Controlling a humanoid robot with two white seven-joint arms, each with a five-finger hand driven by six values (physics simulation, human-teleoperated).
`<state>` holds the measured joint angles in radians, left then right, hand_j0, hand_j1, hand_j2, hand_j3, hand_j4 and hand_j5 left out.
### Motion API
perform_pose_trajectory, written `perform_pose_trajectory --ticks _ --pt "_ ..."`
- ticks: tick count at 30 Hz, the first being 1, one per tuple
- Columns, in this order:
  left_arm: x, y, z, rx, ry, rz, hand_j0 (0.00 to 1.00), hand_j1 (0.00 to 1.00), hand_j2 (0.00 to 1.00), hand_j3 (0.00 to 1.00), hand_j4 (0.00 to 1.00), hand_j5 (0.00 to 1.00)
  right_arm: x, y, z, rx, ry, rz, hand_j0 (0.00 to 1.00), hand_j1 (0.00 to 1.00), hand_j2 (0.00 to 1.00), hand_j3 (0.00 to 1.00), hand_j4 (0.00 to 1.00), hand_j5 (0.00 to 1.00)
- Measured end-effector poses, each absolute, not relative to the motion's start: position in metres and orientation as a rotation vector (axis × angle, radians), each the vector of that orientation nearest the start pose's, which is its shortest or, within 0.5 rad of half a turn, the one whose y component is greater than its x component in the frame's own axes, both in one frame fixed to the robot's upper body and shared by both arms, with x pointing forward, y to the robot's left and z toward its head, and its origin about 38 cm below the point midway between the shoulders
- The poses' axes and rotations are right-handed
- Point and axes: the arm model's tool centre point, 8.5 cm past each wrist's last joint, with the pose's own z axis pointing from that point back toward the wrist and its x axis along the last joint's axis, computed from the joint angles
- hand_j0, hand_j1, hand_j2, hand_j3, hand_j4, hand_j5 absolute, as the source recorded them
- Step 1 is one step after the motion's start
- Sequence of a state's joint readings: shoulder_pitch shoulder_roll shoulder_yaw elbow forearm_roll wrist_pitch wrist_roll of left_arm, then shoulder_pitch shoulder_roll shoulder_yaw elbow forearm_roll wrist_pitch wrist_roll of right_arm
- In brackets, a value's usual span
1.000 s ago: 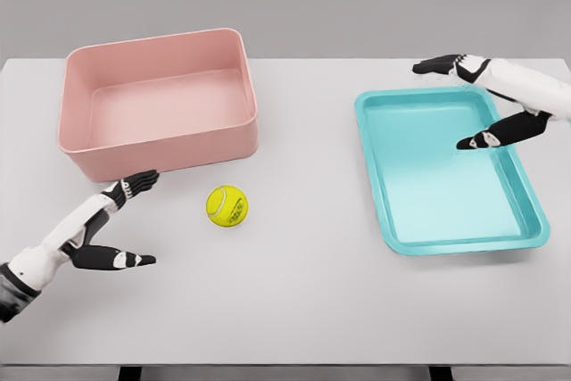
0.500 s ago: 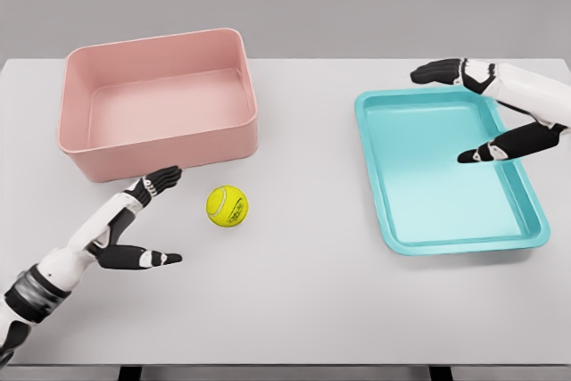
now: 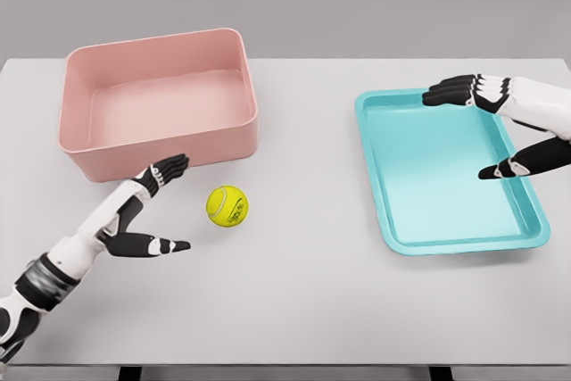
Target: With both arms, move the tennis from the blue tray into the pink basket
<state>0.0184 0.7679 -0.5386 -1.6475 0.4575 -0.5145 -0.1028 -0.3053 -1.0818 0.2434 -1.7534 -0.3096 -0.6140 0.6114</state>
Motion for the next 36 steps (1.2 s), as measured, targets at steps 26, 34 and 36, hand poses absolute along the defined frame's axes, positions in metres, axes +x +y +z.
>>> perform_pose_trajectory --ticks 26,34,36 --pt "0.324 0.259 0.073 -0.288 -1.599 -0.724 1.0 1.0 1.0 1.0 1.0 1.0 0.347 -0.345 0.3 -0.003 -1.798 1.718 1.0 1.0 1.0 1.0 1.0 1.0" --pt "0.325 0.254 0.065 -0.277 -1.592 -0.728 1.0 1.0 1.0 1.0 1.0 1.0 0.347 -0.345 0.299 -0.002 -1.799 1.717 1.0 1.0 1.0 1.0 1.0 1.0" --pt "0.326 0.254 0.065 -0.276 -1.592 -0.727 1.0 1.0 1.0 1.0 1.0 1.0 0.347 -0.345 0.299 -0.001 -1.798 1.716 1.0 1.0 1.0 1.0 1.0 1.0"
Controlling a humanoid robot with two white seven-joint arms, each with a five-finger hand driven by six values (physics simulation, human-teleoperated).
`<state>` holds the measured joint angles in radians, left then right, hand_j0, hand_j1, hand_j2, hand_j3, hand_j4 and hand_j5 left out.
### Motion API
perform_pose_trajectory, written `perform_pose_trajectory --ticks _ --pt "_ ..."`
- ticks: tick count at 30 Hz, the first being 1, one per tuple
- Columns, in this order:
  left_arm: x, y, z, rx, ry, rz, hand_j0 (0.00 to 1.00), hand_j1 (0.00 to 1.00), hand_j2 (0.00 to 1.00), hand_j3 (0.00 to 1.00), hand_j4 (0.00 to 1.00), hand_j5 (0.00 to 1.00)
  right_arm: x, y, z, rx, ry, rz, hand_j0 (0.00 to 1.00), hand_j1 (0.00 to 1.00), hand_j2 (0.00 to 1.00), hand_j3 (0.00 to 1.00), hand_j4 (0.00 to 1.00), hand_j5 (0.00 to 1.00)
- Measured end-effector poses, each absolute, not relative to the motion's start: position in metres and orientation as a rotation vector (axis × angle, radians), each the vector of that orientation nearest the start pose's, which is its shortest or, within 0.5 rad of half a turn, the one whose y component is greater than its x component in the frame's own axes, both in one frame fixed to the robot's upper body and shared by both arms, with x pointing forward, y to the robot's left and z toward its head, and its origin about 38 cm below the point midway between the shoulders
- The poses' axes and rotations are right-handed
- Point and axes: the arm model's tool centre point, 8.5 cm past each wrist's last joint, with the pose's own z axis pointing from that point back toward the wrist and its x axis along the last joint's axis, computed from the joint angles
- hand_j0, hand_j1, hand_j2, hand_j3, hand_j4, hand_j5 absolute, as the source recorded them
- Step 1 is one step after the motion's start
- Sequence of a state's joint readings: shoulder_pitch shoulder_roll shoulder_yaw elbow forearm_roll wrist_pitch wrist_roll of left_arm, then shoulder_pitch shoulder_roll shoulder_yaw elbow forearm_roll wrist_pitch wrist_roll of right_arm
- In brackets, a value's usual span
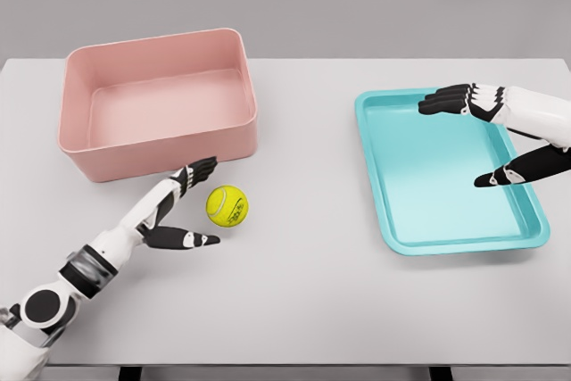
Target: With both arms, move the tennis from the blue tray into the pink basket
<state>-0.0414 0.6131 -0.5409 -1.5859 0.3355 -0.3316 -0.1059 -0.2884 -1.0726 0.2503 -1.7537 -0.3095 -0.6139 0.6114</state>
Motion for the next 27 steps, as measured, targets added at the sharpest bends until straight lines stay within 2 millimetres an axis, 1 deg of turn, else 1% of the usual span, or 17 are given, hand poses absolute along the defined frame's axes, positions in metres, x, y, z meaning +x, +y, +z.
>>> perform_pose_trajectory --ticks 8,16,27 --pt "0.328 0.247 0.062 -0.278 -1.598 -0.724 1.0 1.0 1.0 1.0 1.0 1.0 0.346 -0.345 0.295 0.009 -1.789 1.712 1.0 1.0 1.0 1.0 1.0 1.0" --pt "0.332 0.238 0.06 -0.287 -1.608 -0.717 1.0 1.0 1.0 1.0 1.0 1.0 0.346 -0.345 0.295 0.009 -1.789 1.712 1.0 1.0 1.0 1.0 1.0 1.0" --pt "0.33 0.225 0.057 -0.301 -1.611 -0.721 1.0 1.0 1.0 1.0 1.0 1.0 0.346 -0.345 0.296 0.006 -1.791 1.712 1.0 1.0 1.0 1.0 1.0 1.0"
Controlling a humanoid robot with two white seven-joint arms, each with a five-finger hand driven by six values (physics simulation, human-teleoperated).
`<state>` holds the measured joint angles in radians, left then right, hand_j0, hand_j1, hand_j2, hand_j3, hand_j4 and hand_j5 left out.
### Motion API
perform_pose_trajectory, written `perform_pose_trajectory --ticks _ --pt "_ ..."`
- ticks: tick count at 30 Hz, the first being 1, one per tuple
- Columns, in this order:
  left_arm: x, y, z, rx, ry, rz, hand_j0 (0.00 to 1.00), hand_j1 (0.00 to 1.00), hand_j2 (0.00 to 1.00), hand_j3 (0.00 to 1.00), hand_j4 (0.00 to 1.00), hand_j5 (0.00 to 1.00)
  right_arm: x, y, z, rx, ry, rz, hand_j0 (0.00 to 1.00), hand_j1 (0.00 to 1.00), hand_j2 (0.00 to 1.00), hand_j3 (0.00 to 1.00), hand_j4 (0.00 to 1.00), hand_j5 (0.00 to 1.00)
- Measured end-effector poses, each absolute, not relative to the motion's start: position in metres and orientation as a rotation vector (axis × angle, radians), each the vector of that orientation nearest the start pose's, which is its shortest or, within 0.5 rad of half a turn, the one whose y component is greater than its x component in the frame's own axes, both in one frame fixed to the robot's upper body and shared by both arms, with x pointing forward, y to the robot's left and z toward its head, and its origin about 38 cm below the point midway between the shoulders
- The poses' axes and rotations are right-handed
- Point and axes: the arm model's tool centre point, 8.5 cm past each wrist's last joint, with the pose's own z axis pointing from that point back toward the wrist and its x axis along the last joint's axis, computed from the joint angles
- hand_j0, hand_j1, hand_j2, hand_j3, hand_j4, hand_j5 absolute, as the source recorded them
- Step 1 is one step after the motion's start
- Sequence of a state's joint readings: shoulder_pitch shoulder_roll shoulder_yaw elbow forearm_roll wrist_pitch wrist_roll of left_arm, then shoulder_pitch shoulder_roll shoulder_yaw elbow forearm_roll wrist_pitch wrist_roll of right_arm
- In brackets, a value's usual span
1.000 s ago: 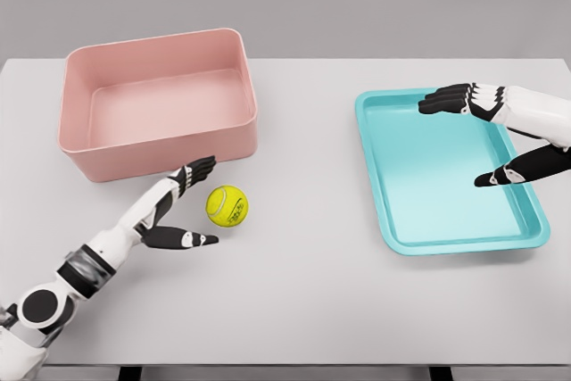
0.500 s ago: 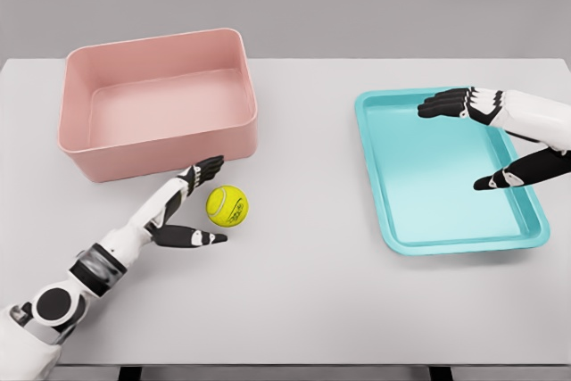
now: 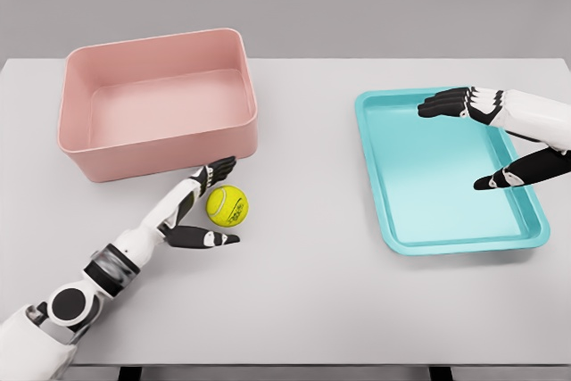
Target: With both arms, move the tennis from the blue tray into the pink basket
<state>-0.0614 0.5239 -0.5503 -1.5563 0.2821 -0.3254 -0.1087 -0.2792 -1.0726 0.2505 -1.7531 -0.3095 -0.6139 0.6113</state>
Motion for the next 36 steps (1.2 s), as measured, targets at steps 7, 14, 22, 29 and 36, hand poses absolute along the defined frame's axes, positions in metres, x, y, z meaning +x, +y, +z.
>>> perform_pose_trajectory --ticks 7,14,22,29,36 --pt "0.3305 0.222 0.0558 -0.302 -1.605 -0.717 0.95 0.95 0.95 0.95 0.95 0.95 0.3466 -0.3453 0.2961 0.006 -1.792 1.713 1.0 1.0 1.0 1.0 1.0 1.0" --pt "0.3321 0.2216 0.0573 -0.301 -1.609 -0.718 0.92 0.92 0.92 0.92 0.92 0.92 0.3464 -0.3454 0.2955 0.007 -1.791 1.713 1.0 1.0 1.0 1.0 1.0 1.0" --pt "0.3322 0.2232 0.0574 -0.3 -1.609 -0.713 0.79 0.79 0.79 0.79 0.79 0.79 0.3464 -0.3455 0.2956 0.006 -1.791 1.712 1.0 1.0 1.0 1.0 1.0 1.0" --pt "0.3309 0.2247 0.0562 -0.298 -1.605 -0.713 0.76 0.76 0.76 0.76 0.76 0.76 0.3463 -0.3454 0.2949 0.008 -1.79 1.711 1.0 1.0 1.0 1.0 1.0 1.0" --pt "0.3295 0.2259 0.0549 -0.3 -1.6 -0.709 0.67 0.67 0.67 0.67 0.67 0.67 0.3458 -0.3453 0.293 0.013 -1.787 1.71 1.0 1.0 1.0 1.0 1.0 1.0"
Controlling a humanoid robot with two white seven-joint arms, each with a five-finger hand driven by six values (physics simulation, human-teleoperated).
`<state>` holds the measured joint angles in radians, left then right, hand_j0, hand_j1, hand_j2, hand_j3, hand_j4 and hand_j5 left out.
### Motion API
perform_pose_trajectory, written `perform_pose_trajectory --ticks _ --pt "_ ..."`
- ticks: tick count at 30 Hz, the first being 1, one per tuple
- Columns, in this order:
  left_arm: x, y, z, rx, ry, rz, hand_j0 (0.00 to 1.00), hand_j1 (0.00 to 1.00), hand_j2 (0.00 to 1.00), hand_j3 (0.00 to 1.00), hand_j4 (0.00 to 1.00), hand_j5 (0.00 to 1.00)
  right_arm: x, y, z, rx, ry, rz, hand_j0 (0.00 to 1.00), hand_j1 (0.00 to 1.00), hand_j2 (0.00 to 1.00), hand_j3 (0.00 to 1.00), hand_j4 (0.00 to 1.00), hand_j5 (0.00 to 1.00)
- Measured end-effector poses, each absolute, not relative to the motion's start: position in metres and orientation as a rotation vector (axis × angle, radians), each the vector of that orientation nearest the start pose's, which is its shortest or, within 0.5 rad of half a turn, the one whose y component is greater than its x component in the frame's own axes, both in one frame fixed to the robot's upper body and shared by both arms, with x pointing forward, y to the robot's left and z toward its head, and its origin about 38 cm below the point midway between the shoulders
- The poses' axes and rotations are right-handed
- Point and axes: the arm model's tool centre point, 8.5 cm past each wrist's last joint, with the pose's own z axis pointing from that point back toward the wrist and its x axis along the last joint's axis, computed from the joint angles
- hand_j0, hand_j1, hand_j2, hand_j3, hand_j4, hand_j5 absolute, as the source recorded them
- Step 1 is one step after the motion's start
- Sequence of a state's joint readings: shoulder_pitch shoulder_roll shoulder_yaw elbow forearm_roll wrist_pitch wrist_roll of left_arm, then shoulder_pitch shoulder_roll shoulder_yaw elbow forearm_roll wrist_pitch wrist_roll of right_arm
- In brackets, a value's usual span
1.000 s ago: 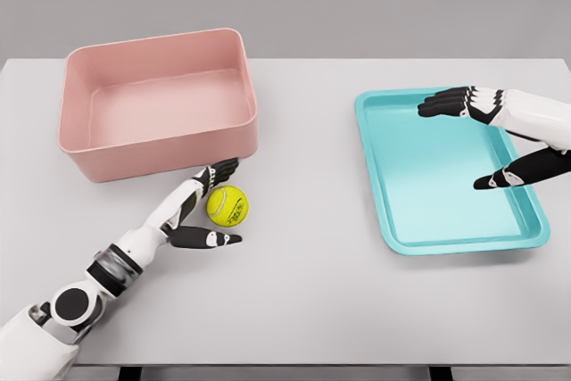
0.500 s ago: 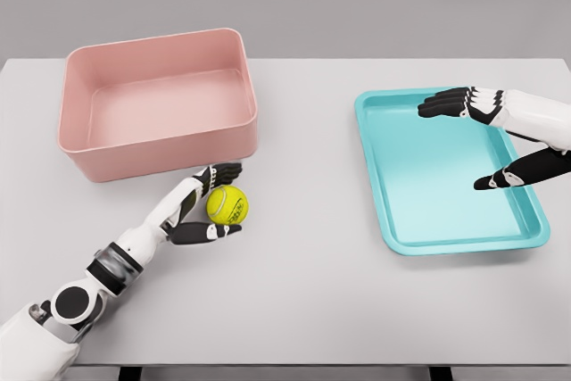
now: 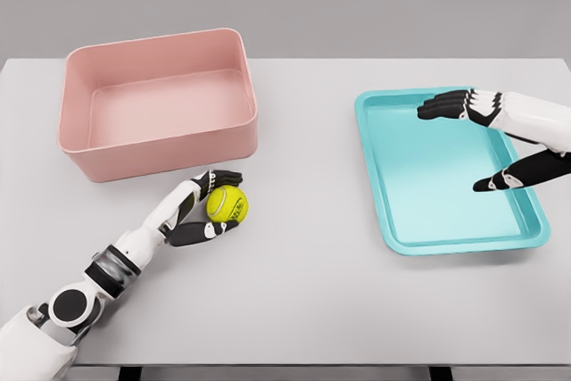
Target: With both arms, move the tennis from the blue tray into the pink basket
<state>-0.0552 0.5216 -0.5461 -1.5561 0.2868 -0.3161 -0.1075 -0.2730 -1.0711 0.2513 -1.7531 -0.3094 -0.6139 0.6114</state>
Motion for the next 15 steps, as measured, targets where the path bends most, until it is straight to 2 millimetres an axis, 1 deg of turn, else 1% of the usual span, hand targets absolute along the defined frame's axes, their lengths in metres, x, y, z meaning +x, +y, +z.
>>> perform_pose_trajectory --ticks 4,9,11,15 --pt "0.329 0.2266 0.0545 -0.299 -1.598 -0.708 0.63 0.63 0.63 0.63 0.63 0.63 0.346 -0.3454 0.2938 0.011 -1.788 1.71 1.0 1.0 1.0 1.0 1.0 1.0" --pt "0.3291 0.2267 0.0551 -0.299 -1.601 -0.707 0.55 0.55 0.55 0.55 0.55 0.55 0.3459 -0.3458 0.2939 0.01 -1.787 1.71 1.0 1.0 1.0 1.0 1.0 1.0" --pt "0.329 0.2264 0.0554 -0.299 -1.604 -0.709 0.53 0.53 0.53 0.53 0.53 0.53 0.3459 -0.3458 0.2939 0.009 -1.787 1.71 1.0 1.0 1.0 1.0 1.0 1.0" --pt "0.3285 0.2263 0.0577 -0.302 -1.613 -0.713 0.53 0.53 0.53 0.53 0.53 0.53 0.3459 -0.3458 0.2939 0.009 -1.787 1.71 1.0 1.0 1.0 1.0 1.0 1.0"
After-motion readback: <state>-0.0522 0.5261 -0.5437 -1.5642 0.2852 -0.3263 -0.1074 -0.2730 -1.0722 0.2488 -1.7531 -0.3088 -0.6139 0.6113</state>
